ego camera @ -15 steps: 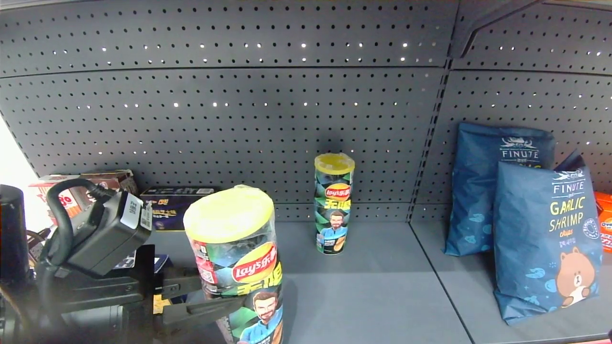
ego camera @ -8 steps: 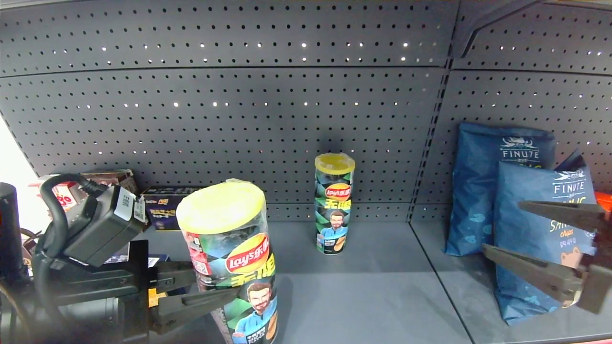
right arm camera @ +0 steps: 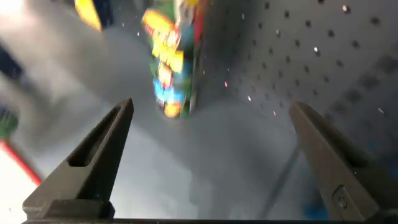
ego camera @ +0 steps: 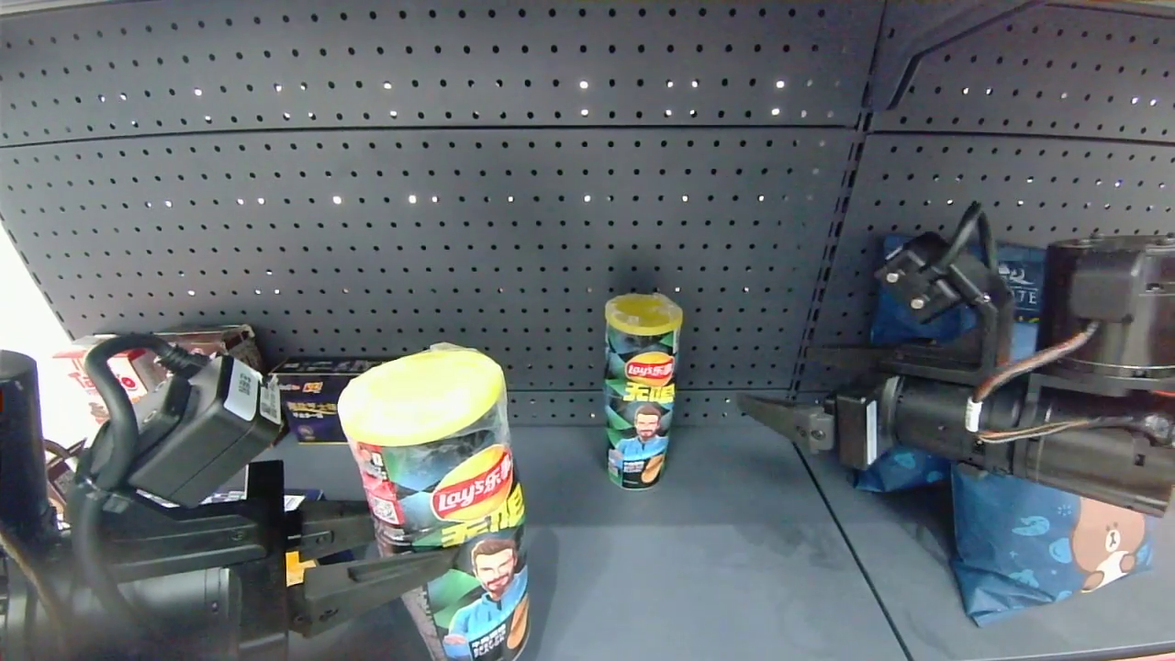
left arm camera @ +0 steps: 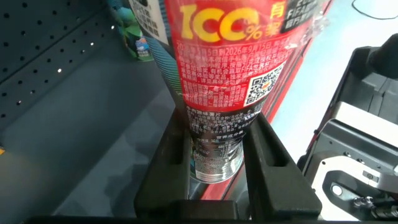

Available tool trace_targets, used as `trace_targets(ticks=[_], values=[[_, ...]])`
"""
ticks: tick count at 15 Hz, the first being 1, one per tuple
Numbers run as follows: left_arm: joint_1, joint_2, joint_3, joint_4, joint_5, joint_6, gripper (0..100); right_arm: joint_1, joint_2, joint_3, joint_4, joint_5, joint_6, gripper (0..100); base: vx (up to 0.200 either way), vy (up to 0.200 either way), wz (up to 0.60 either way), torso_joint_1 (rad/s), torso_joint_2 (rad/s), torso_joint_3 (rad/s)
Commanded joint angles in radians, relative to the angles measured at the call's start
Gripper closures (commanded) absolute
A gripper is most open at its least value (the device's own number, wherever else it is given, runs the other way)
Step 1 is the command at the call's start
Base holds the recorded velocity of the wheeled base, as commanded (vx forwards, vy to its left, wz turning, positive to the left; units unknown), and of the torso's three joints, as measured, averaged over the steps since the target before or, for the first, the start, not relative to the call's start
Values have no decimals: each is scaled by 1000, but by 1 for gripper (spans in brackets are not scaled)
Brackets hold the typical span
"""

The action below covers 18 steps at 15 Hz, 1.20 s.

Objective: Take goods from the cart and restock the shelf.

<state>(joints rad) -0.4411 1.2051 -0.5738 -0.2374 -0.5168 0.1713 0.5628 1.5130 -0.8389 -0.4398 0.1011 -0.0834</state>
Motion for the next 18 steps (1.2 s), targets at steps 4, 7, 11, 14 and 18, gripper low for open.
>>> trace_targets(ticks=[4, 7, 11, 14, 18], values=[[1, 1, -4, 0, 0, -1, 100, -9, 200, -81, -100, 163, -6, 0, 0, 0, 0, 0, 0, 0], [2, 1, -6, -3, 0, 1, 100, -53, 243, -78, -200, 302, -15, 0, 0, 0, 0, 0, 0, 0], [1, 1, -4, -3, 0, 1, 100, -93, 286, -77, -218, 393, -95, 0, 0, 0, 0, 0, 0, 0], [2, 1, -4, -3, 0, 1, 100, -115, 352, -74, -338, 450, -127, 0, 0, 0, 0, 0, 0, 0], [2, 1, -3, -2, 0, 1, 100, -112, 397, -69, -402, 473, -125, 0, 0, 0, 0, 0, 0, 0]])
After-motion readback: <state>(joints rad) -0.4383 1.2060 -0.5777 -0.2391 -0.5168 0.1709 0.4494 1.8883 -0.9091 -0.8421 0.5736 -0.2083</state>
